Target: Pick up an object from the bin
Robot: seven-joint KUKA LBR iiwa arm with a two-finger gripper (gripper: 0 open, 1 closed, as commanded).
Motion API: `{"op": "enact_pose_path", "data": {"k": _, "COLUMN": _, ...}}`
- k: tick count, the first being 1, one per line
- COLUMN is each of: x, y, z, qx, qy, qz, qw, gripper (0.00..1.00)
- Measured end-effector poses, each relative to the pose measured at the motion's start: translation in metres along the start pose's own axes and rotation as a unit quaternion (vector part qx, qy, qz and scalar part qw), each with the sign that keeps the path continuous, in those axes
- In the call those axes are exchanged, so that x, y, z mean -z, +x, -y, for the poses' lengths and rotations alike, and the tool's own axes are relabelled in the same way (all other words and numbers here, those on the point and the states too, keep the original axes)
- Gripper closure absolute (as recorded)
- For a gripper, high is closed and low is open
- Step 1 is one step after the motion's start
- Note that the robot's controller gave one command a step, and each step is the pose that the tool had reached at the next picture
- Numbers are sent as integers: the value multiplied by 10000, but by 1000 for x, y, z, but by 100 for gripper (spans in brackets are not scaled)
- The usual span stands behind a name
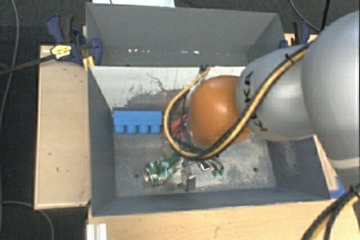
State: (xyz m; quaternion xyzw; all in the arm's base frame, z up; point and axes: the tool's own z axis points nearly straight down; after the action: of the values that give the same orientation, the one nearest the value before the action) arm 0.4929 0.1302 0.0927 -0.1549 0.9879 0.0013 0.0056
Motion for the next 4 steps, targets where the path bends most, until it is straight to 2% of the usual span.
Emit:
{"op": "enact_pose_path", "data": {"k": 1, "x": -16, "y": 6, "z": -7, "qx": 634, "qy": -5, "qz": 28, "qw": 9980, "gripper": 100}}
{"op": "enact_pose_path", "data": {"k": 2, "x": -19, "y": 8, "z": -7, "qx": 626, "qy": -6, "qz": -1, "qw": 9980, "gripper": 0}}
{"op": "enact_pose_path", "data": {"k": 3, "x": -16, "y": 7, "z": -8, "qx": 607, "qy": -15, "qz": 22, "qw": 9981, "gripper": 100}}
{"op": "enact_pose_path", "data": {"k": 4, "x": -16, "y": 7, "z": -8, "qx": 604, "qy": -15, "qz": 23, "qw": 9982, "gripper": 100}}
